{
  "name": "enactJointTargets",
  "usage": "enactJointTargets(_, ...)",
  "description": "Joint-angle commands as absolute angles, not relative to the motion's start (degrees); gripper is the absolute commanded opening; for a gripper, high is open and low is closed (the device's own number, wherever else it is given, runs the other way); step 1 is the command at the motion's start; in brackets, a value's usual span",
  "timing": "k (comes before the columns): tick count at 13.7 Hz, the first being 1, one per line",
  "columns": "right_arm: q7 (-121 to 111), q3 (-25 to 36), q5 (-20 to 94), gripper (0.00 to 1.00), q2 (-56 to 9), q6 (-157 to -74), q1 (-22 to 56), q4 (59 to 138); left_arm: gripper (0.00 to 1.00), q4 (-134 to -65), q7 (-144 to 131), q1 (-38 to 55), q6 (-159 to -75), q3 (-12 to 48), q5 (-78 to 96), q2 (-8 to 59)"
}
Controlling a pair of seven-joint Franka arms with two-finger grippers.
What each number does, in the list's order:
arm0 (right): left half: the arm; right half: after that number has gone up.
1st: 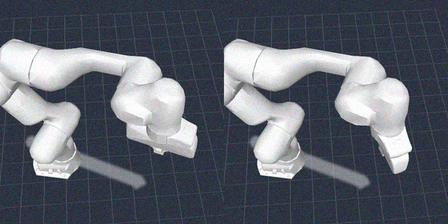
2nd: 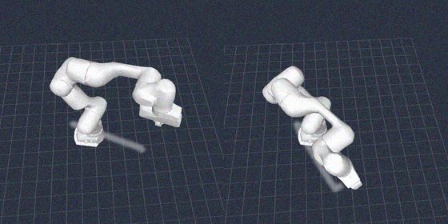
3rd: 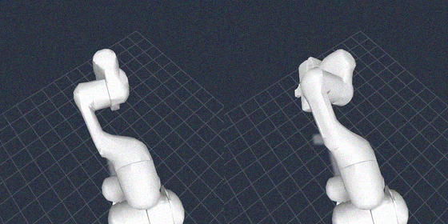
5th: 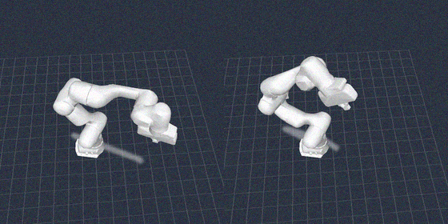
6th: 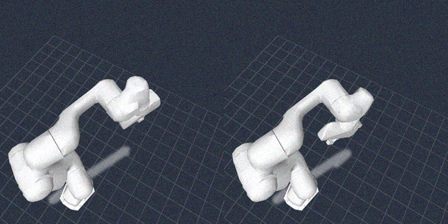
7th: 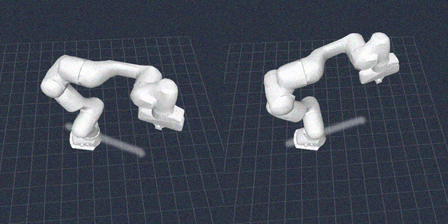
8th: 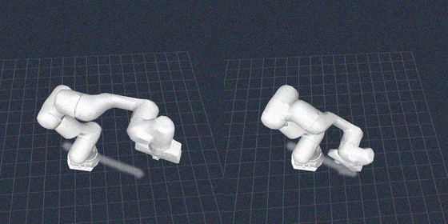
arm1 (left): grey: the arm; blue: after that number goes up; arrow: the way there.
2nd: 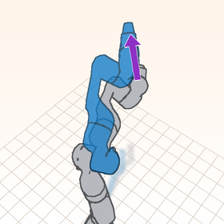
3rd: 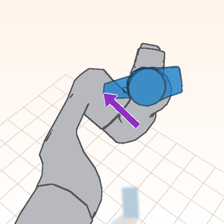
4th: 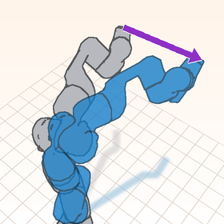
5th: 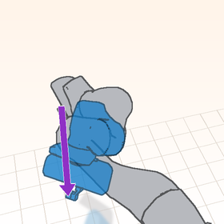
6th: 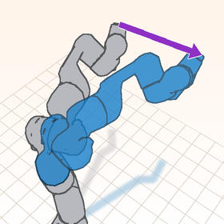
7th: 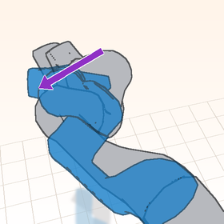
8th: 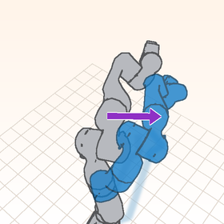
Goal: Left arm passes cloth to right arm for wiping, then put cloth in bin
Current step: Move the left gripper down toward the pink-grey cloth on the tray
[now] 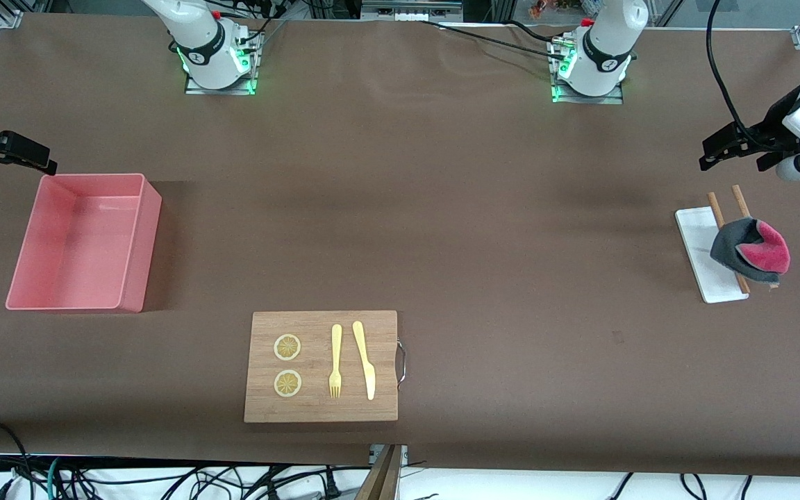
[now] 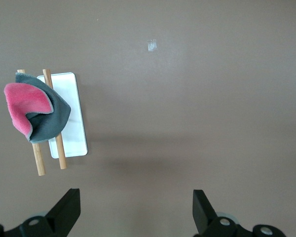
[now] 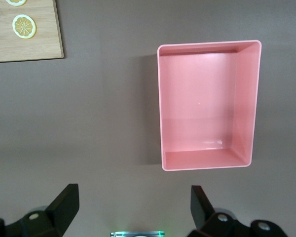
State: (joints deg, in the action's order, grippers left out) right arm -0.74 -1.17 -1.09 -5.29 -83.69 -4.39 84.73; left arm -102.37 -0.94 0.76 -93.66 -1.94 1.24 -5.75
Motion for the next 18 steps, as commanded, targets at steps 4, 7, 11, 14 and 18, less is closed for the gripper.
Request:
enactJointTargets(4, -1.49, -1.23, -1.32, 1.00, -5.63, -83.14, -4.75, 83.67, 1.00, -103.01, -1.23, 1.23, -92.28, -1.41, -3.14, -6.94)
enactJointTargets(7, -1.49, -1.23, -1.23, 1.00, -5.63, -83.23, -4.83, 83.67, 1.00, -103.09, -1.05, 1.14, -93.25, -1.14, -3.08, -6.94)
enactJointTargets(11, -1.49, -1.23, -1.32, 1.00, -5.63, -83.14, -4.75, 83.67, 1.00, -102.92, -1.05, 1.14, -92.73, -0.97, -3.08, -6.86)
enactJointTargets(14, -1.49, -1.23, -1.23, 1.00, -5.63, -83.23, -4.75, 83.67, 1.00, -102.48, -2.02, 1.05, -92.55, 1.40, -3.25, -6.51)
enactJointTargets(18, -1.41, -1.23, -1.23, 1.00, -5.63, -83.23, -4.75, 83.67, 1.00, -101.60, -1.15, 0.18, -92.55, 0.88, -3.43, -5.80)
